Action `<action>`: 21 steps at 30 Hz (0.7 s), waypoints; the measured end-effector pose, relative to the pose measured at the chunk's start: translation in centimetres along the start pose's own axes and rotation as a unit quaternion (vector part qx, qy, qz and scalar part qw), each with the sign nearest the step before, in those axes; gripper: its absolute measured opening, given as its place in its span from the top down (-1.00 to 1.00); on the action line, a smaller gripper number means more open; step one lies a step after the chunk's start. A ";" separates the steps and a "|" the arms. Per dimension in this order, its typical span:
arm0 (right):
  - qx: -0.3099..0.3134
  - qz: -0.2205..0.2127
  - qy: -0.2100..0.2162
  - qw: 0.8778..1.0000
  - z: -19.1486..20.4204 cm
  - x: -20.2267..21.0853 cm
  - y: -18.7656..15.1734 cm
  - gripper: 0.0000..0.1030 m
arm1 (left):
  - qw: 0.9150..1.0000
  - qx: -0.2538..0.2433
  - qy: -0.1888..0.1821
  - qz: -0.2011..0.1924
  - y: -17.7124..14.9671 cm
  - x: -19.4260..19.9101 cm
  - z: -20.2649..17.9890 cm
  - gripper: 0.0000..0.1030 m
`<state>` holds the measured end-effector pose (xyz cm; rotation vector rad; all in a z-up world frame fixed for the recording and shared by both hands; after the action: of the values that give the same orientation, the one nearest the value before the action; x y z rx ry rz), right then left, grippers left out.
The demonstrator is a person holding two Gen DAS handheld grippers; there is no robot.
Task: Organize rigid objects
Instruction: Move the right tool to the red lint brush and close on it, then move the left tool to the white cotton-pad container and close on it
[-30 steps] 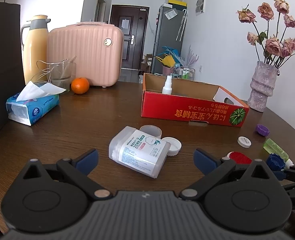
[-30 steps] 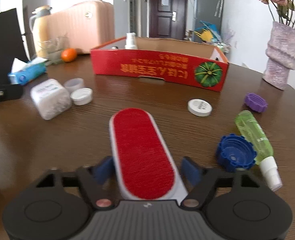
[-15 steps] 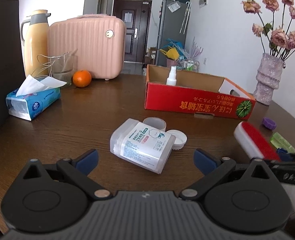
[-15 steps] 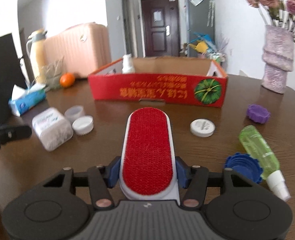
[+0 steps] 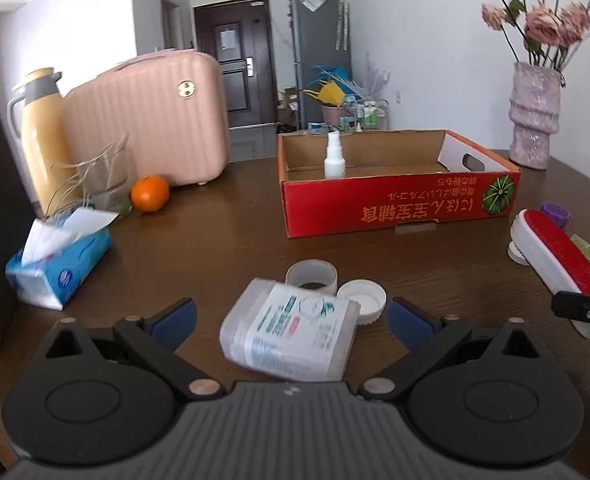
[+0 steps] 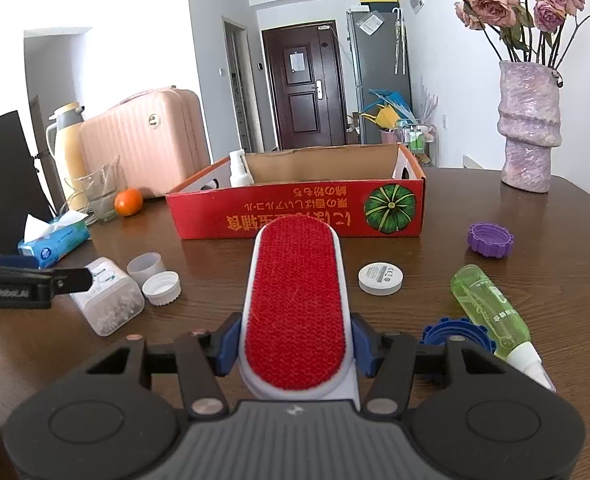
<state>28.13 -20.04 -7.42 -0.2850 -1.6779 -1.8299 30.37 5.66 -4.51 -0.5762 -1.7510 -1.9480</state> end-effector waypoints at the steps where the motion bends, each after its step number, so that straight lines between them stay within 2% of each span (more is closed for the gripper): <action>1: 0.000 -0.001 -0.001 1.000 0.0 0.0 0.0 -0.07 | 1.000 -0.003 -0.003 0.003 0.2 -0.4 0.0 -1.00; 8: -0.006 0.001 -0.003 1.000 -0.2 -0.2 -0.1 -0.07 | 0.999 -0.008 -0.030 0.029 0.2 -3.2 0.5 -1.00; 11: -0.005 0.003 -0.002 1.000 -0.1 -0.3 -0.2 -0.07 | 0.999 -0.007 -0.019 0.032 0.0 -3.8 0.7 -1.00; 16: -0.003 0.007 -0.007 1.000 0.0 -0.7 -0.2 -0.07 | 0.999 -0.010 -0.033 0.041 -0.2 -4.9 0.8 -1.00; 21: -0.002 0.011 -0.010 1.000 0.1 -1.0 -0.3 -0.07 | 0.998 -0.003 -0.022 0.054 -0.5 -6.5 0.9 -1.00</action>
<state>28.74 -19.65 -8.17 -0.3222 -1.6796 -1.8199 35.29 6.92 -8.61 -0.7075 -1.7037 -1.8808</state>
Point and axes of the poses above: each gripper's, at about its wrist camera, not at the fingertips, and x roughly against the way its jaws point, z to its left, y to its top, the point moved 1 cm from there along -x, roughly the way its jaws point, and after that the axes turned 3 degrees about z, right-handed, at the moved point
